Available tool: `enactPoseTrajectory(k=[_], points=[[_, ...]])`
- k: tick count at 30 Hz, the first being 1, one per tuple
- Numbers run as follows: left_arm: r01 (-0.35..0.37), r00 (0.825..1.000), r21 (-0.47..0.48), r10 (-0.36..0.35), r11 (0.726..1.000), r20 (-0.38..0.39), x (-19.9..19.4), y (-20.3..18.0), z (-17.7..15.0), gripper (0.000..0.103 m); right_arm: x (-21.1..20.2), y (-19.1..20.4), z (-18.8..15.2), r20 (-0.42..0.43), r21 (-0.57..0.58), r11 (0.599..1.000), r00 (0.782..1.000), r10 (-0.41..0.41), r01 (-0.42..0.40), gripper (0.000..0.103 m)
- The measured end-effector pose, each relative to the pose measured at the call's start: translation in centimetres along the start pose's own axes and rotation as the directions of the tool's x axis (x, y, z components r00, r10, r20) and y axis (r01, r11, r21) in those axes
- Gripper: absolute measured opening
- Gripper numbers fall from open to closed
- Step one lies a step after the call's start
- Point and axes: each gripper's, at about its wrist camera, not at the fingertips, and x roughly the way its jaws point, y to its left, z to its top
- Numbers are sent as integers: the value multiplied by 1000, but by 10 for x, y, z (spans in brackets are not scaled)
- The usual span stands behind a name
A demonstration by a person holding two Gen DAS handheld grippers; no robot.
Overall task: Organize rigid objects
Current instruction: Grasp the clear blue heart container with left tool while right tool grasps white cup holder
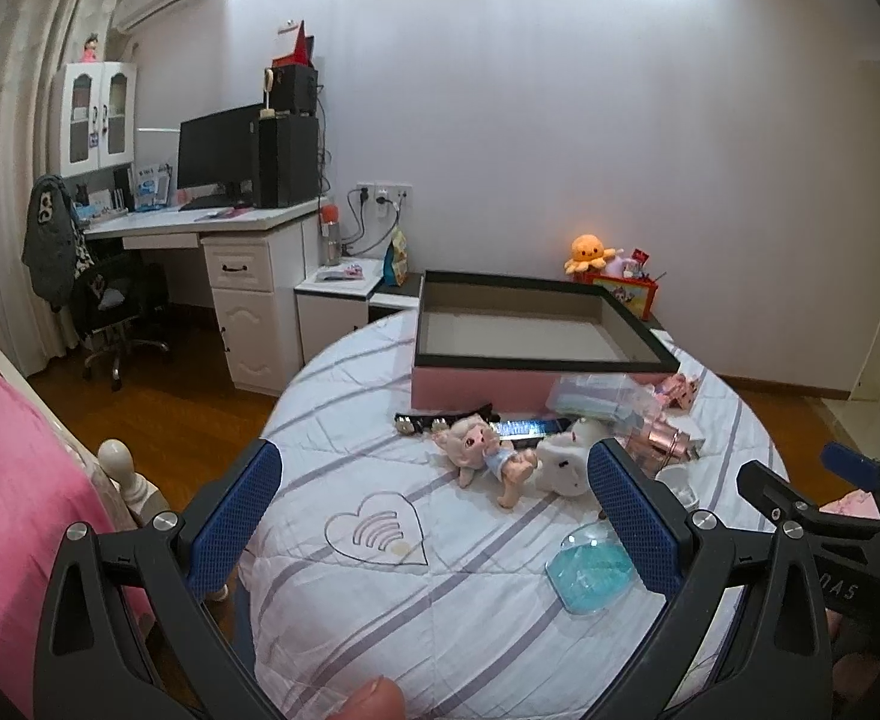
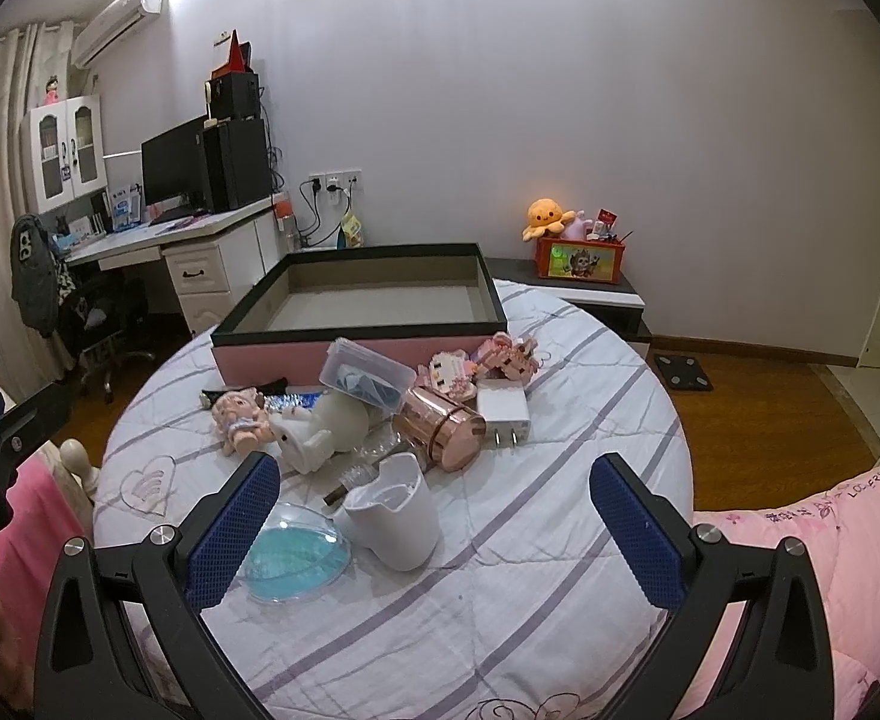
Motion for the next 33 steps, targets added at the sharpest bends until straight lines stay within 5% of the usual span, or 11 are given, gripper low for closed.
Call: enactPoseTrajectory(k=[7,18,23,31,33], points=[[43,996,29,-41,999,-75,23,-14,-24,103,25,-14,-11,-69,7,1000,998,12,-12,103],[180,971,52,-170,982,-166,44,-37,-55,103,65,-11,-28,-155,29,986,974,167,-165,103],[186,963,56,-171,981,-208,57,-42,-63,103,91,-12,-33,-203,69,978,957,209,-199,103],[199,953,74,-176,977,-248,70,-55,-68,103,105,-17,-31,-196,70,950,930,312,-304,76],[204,951,86,-177,975,-253,73,-60,-68,103,101,-13,-31,-191,56,942,922,336,-332,62]])
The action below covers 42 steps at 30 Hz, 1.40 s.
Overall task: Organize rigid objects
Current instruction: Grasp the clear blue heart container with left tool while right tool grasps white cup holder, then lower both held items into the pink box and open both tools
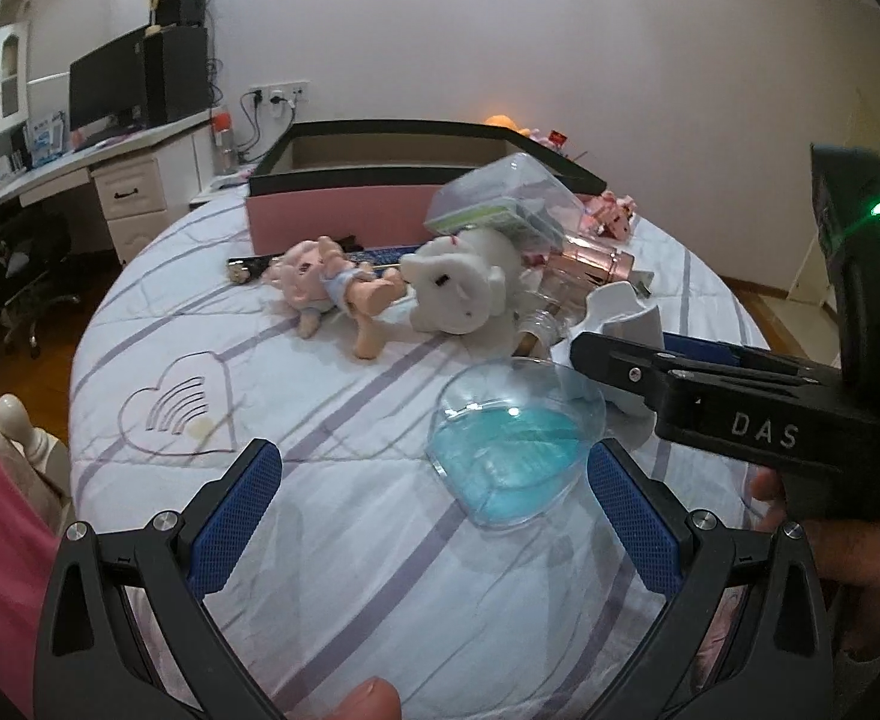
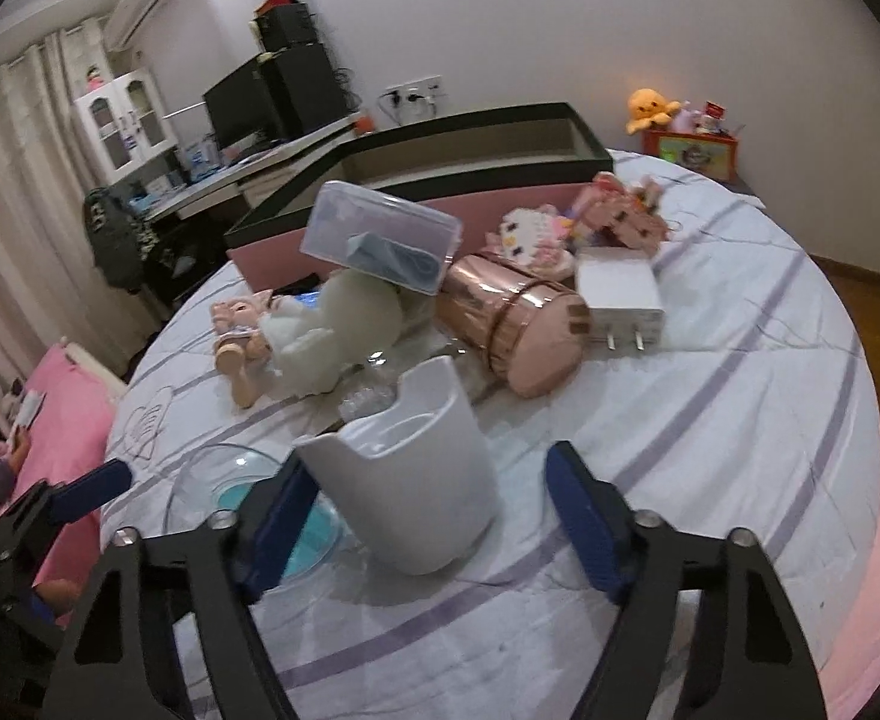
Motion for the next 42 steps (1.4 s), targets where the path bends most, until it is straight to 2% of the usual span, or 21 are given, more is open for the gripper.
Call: enactPoseTrajectory(k=[1,4,9,11,13,16,18,20,23,34,39,42], points=[[-1,1000,10,1,1000,-3,3,-3,1,103,-2,1,0,1,-7,1000,1000,5,-5,59],[5,1000,37,-4,999,-19,13,-11,4,103,-7,4,-2,9,-33,999,999,-42,42,59],[3,997,45,0,999,-72,36,-12,6,103,-1,-8,2,-7,-10,1000,1000,0,0,60],[25,998,42,-23,999,-58,36,-11,11,103,8,-9,1,-37,-16,1000,999,-18,17,61],[41,996,33,-38,999,-77,40,-9,13,100,12,-9,-2,-26,-14,1000,1000,-11,10,62],[61,996,38,-58,997,-70,40,-7,13,86,7,-12,-3,-12,9,1000,1000,-2,3,60],[63,996,36,-61,997,-63,38,-3,13,69,5,-14,-4,-11,6,1000,1000,-9,9,60],[83,995,18,-82,996,-61,36,5,14,63,0,-16,-6,-5,14,1000,1000,-13,13,60],[120,991,-22,-121,993,-57,35,17,15,63,-6,-17,-6,0,17,1000,1000,-18,18,60],[77,997,-67,-77,995,-2,16,39,19,63,-23,-3,0,26,-2,1000,1000,-6,6,60],[62,997,-61,-59,996,53,0,48,42,63,-33,5,19,59,-38,999,998,10,-7,60],[53,994,-59,-47,997,99,-4,57,68,63,-36,11,45,84,-82,997,996,6,1,60]])
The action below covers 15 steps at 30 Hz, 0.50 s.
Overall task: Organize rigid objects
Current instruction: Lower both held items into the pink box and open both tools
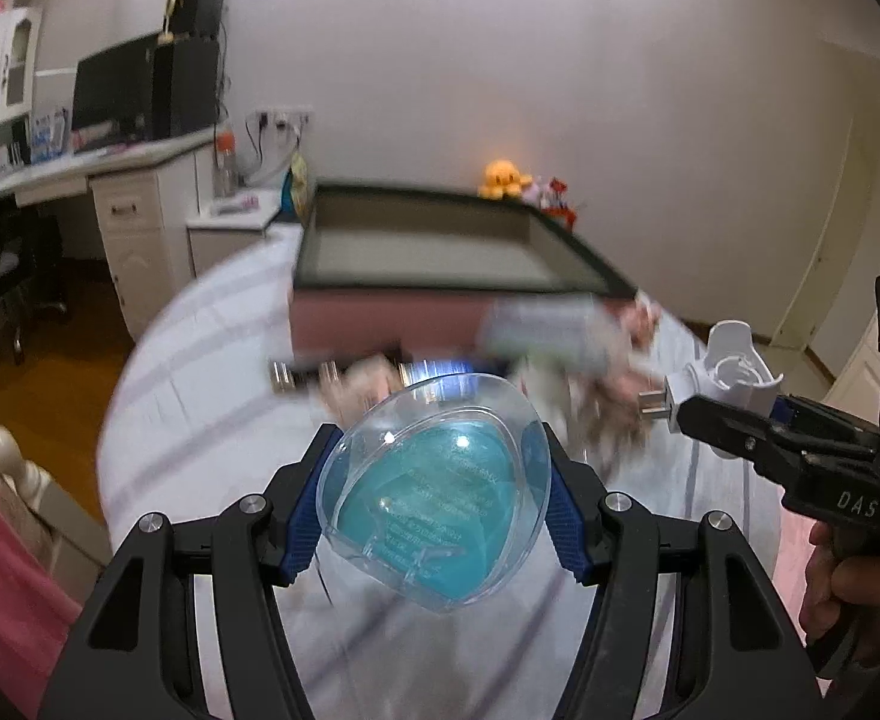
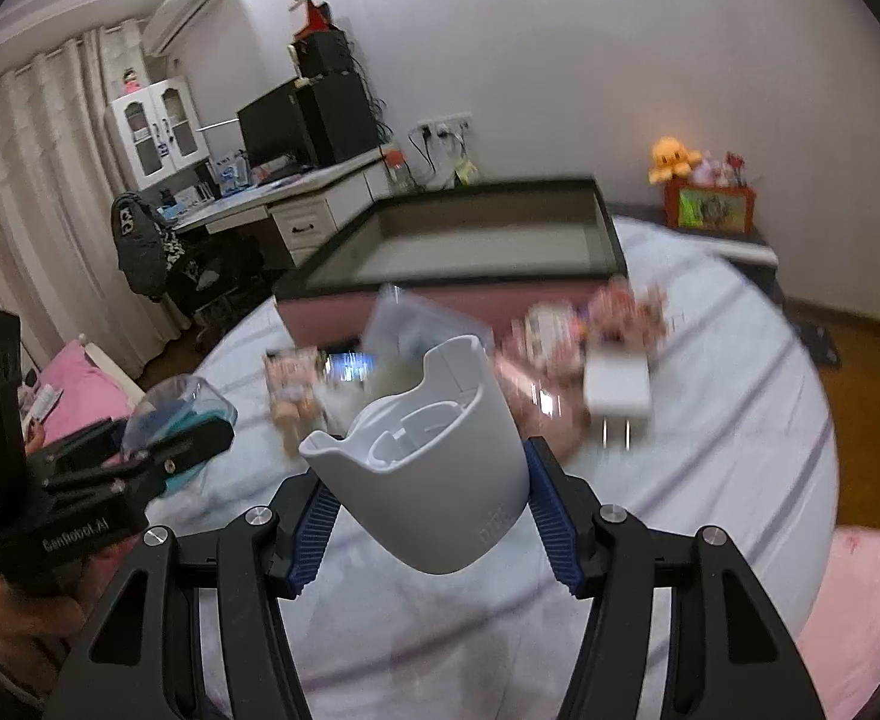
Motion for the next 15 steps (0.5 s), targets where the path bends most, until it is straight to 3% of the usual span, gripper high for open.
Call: enactPoseTrajectory(k=[9,15], points=[[-30,998,29,29,999,63,37,17,90,63,34,-9,88,23,-45,999,999,-31,32,60],[-39,999,23,39,999,-1,96,20,123,63,89,-28,119,-49,-2,999,997,-54,54,60]])
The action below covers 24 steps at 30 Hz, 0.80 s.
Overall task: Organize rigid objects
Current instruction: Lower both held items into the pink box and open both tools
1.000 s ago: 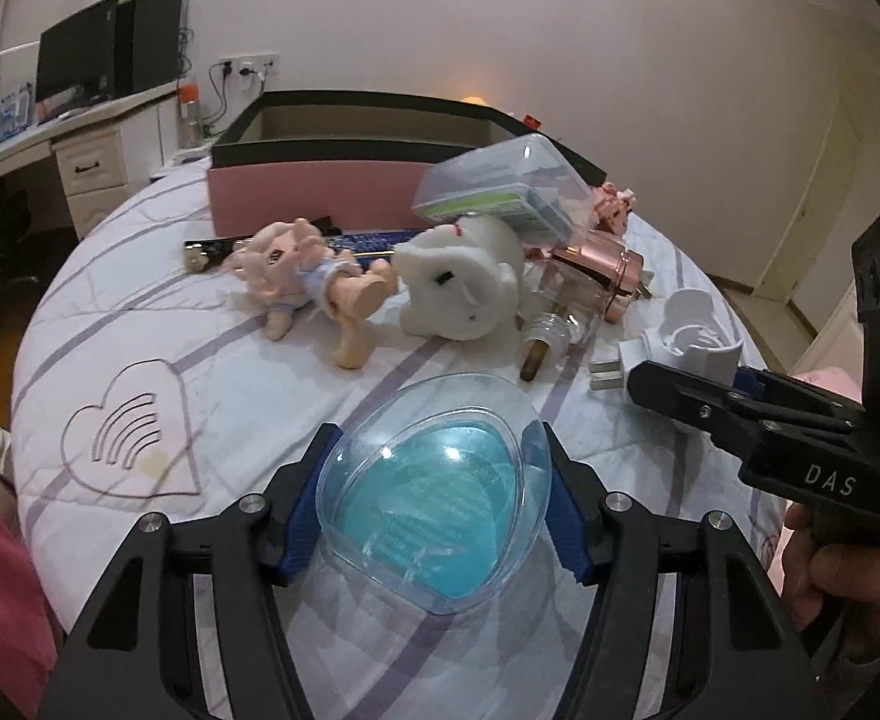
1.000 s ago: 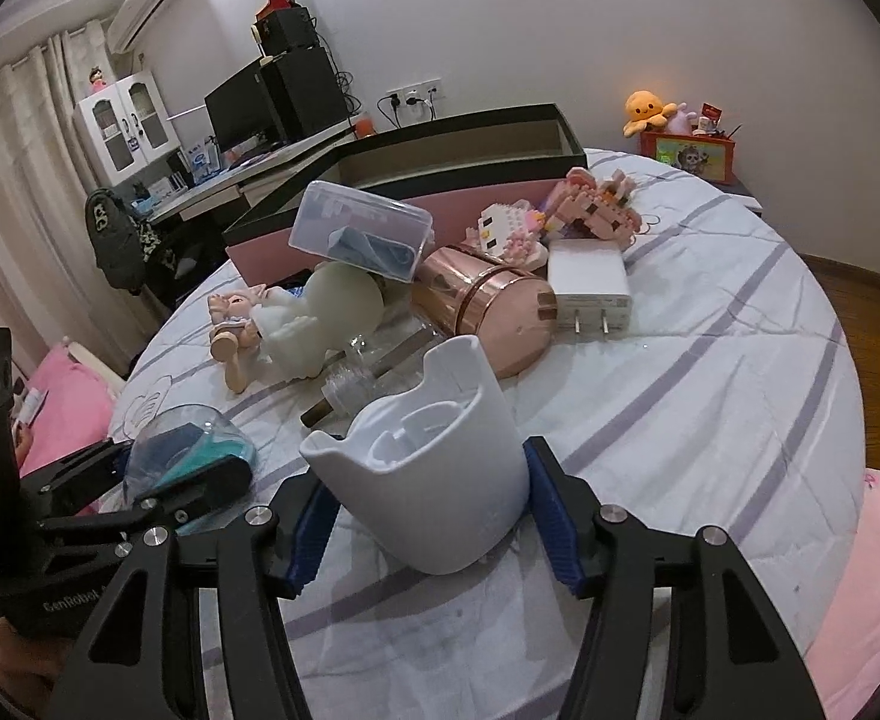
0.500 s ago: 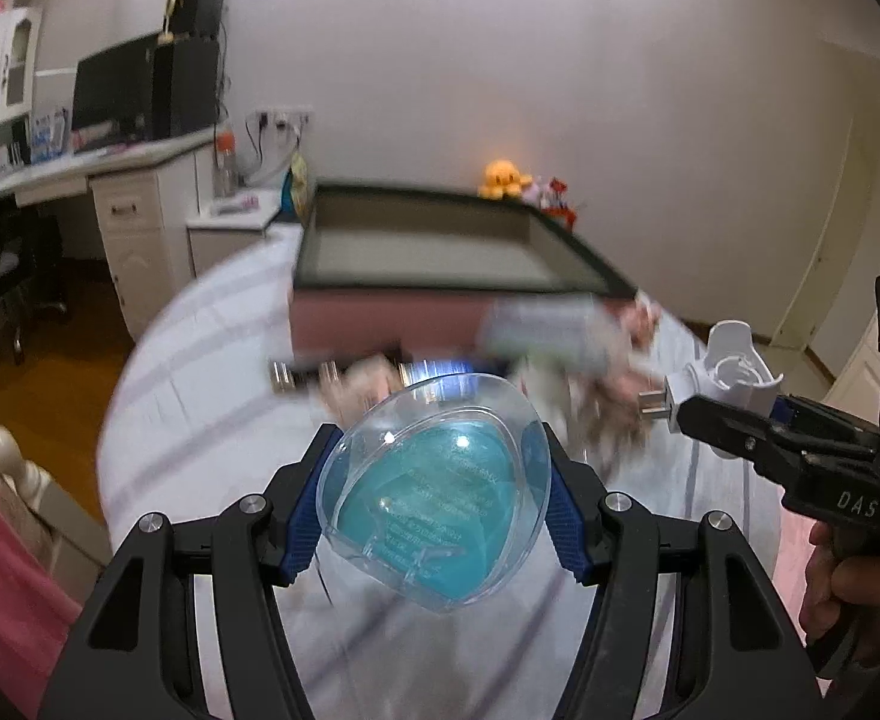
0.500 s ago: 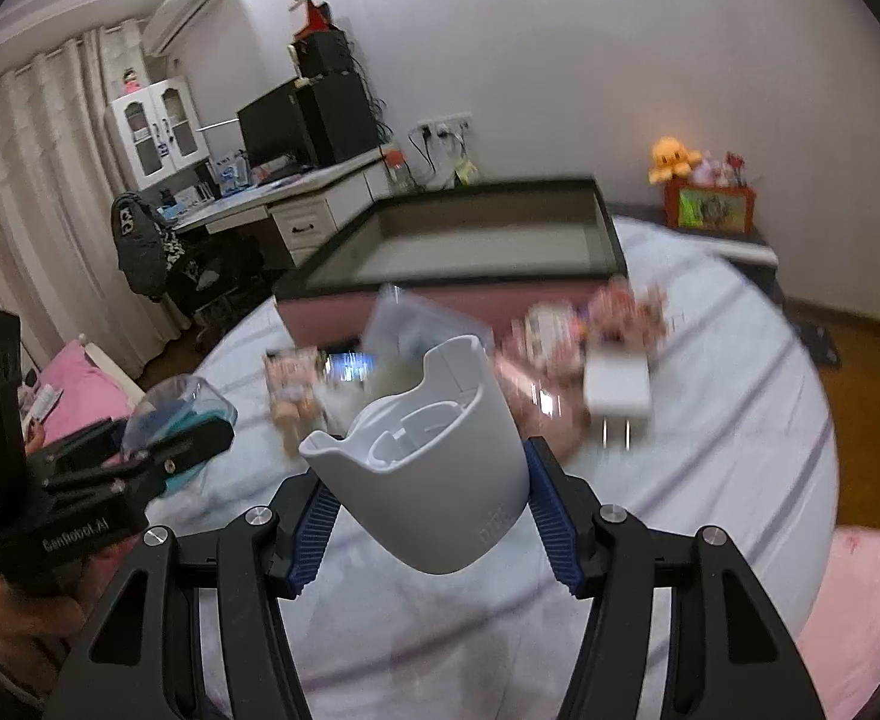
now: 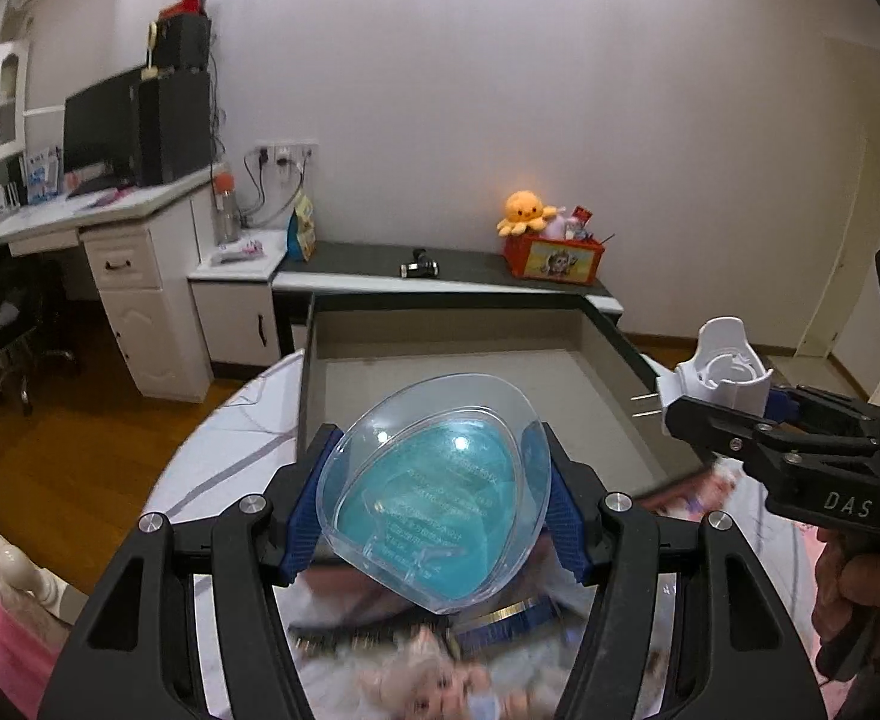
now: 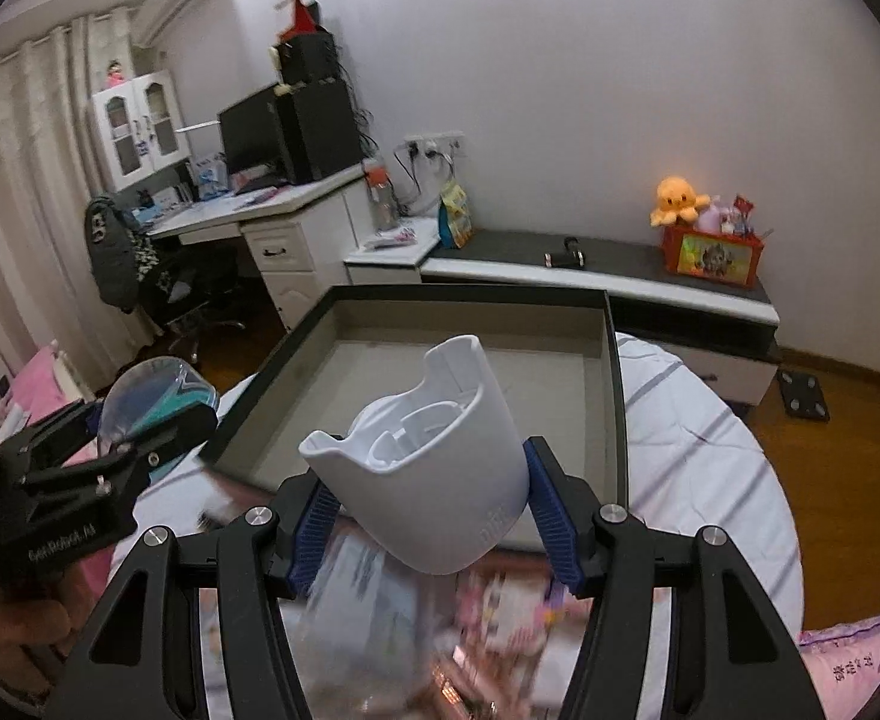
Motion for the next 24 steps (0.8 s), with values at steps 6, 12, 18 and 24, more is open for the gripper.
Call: enactPoseTrajectory(k=[6,12,18,24], points=[[8,997,-35,-11,999,-75,42,0,-1,63,48,-12,4,-105,26,999,994,-28,31,60],[-8,992,-14,6,1000,-122,64,-7,-1,65,63,-20,-1,-156,45,998,987,-43,50,61],[-53,996,-22,51,998,-70,53,-5,3,103,59,-29,-1,-148,92,995,989,-25,39,83],[-64,998,-38,64,997,-7,16,5,3,103,31,-28,-2,-88,111,992,995,-45,55,87]])
